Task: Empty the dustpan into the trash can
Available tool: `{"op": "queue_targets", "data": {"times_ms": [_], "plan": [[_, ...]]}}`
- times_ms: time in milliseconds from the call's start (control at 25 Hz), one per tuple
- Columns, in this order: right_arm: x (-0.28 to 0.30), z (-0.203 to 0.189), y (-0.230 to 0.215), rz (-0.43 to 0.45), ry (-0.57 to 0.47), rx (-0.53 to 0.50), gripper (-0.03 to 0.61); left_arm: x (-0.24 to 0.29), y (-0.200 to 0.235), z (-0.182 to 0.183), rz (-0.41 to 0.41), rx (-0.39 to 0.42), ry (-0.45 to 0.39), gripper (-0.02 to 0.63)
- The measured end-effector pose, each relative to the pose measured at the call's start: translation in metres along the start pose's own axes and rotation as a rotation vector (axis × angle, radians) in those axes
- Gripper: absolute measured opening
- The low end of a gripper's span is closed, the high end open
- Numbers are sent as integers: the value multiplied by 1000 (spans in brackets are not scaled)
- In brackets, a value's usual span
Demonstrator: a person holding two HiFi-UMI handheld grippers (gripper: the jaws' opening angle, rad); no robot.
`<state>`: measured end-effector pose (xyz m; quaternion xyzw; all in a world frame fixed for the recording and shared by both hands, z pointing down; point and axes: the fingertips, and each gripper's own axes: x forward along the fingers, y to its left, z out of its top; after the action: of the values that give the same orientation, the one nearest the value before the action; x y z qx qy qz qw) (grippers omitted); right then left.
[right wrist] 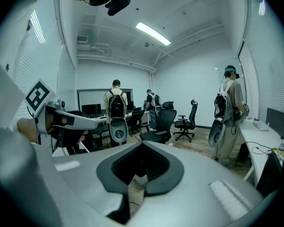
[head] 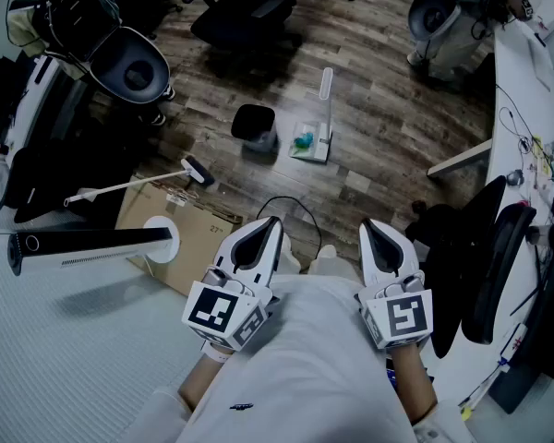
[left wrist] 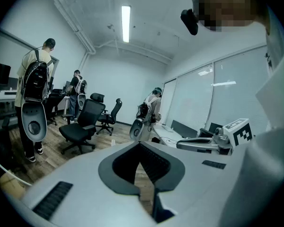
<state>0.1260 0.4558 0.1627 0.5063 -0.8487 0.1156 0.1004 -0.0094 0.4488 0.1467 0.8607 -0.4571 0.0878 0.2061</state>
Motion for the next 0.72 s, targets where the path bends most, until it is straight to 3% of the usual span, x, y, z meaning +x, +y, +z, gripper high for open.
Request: {"op": "queue_targets", "data": {"times_ms": [240,400,600,720], "plan": [[-13,-15,-14,8,32,23,11,1,-10,-2,31,-24,-3,6],[-21,-14,-31,-11,-21,87,11,2,-16,0,74,-37,-35,6],[-31,-8,-48,27,-130,52,11,13,-31,-13,96,-40,-16,6],[-37,-15,-56,30,-127,54,11,15,-40,-12,103,-41,-11,6]]}}
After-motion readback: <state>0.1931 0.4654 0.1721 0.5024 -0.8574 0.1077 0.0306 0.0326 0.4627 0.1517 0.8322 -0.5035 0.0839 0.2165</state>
